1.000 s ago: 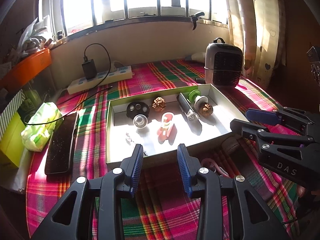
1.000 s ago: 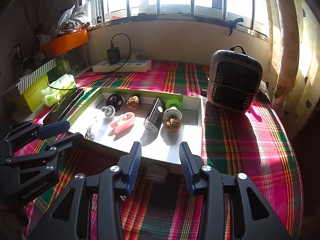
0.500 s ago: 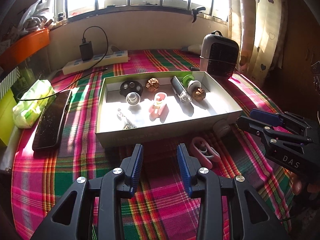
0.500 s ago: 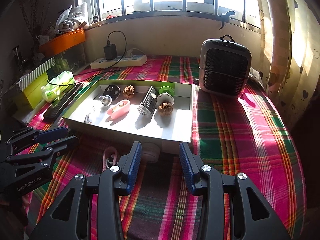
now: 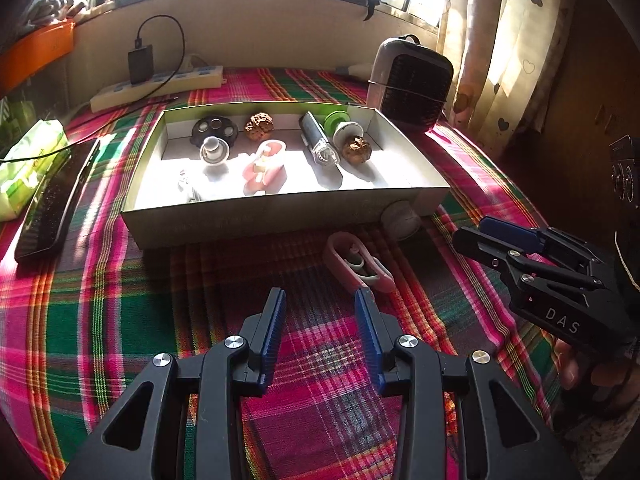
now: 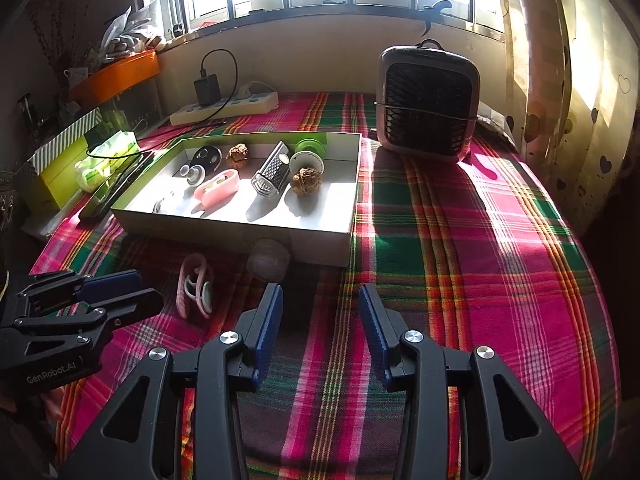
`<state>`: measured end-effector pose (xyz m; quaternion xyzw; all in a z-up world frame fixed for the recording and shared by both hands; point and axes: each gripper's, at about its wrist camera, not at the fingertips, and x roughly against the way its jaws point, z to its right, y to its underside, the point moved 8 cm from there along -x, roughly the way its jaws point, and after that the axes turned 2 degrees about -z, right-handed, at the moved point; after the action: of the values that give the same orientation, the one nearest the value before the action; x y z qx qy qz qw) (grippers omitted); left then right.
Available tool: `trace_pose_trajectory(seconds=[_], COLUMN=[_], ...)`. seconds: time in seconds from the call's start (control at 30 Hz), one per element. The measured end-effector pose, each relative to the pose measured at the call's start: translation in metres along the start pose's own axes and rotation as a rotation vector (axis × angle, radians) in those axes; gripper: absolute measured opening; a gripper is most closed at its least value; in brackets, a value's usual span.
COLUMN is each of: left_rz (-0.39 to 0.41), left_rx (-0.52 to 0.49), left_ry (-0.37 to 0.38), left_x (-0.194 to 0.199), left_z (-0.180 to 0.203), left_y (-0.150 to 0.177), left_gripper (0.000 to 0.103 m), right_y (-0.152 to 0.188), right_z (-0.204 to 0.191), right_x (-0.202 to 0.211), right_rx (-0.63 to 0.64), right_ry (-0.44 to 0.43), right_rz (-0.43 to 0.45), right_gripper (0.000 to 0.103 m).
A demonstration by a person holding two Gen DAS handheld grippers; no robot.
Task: Organize objects
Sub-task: 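Move the left tool down onto the pink-and-white plastic clip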
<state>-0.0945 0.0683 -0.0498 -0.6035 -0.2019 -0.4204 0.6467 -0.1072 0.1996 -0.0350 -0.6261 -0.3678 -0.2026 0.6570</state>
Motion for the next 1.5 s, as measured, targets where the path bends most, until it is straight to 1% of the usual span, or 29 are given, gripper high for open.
trace_pose_trajectory(seconds=[0.07,0.17,0.33,0.43,0.53,0.73,1.03,1.2,1.37,1.43,1.5], left_rz=[-0.005,-0.004,-0.019,-0.020,-0.015,-0.021,-0.011,-0.008,-0.005,-0.001,0.001], left_rx=[-0.003,0.011,0.034,0.046,0.033,0.025,0.018,0.021,0.027,0.029,0.034], left_ry=[0.005,0.037,0.039,0.022,0.006,0.004,-0.043,-0.048,-0.043,-0.041,-0.036], left_x=[-0.002,-0.003,-0.010,-0.013,-0.014,-0.018,-0.024,-0.023,-0.021,-0.020,-0.020], left_z=[0.003,0.009,0.015,0.016,0.019,0.026,0.022,0.019,0.012,0.009,0.006], left_y=[0.000,-0.001,-0.003,-0.004,-0.006,-0.008,-0.016,-0.016,-0.017,-0.016,-0.016], left_gripper=[0.034,0.035,0.041,0.043,0.043,0.043,0.043,0.043,0.042,0.035,0.030], right_y=[0.001,0.003,0.005,0.005,0.005,0.006,0.006,0.005,0.004,0.003,0.003], right_z=[0.003,0.005,0.009,0.012,0.014,0.013,0.012,0.010,0.004,0.002,0.000], right_x=[0.000,0.000,-0.001,0.000,0.000,-0.001,-0.002,-0.004,-0.008,-0.010,-0.011], right_rx=[-0.006,-0.012,-0.024,-0.029,-0.035,-0.034,-0.029,-0.027,-0.020,-0.019,-0.018], right_ry=[-0.003,-0.007,-0.010,-0.009,-0.010,-0.015,-0.012,-0.010,-0.013,-0.019,-0.020], right_rz=[-0.002,-0.005,-0.009,-0.009,-0.008,-0.011,-0.016,-0.023,-0.032,-0.035,-0.039], right_gripper=[0.047,0.047,0.047,0.047,0.047,0.047,0.048,0.048,0.048,0.048,0.048])
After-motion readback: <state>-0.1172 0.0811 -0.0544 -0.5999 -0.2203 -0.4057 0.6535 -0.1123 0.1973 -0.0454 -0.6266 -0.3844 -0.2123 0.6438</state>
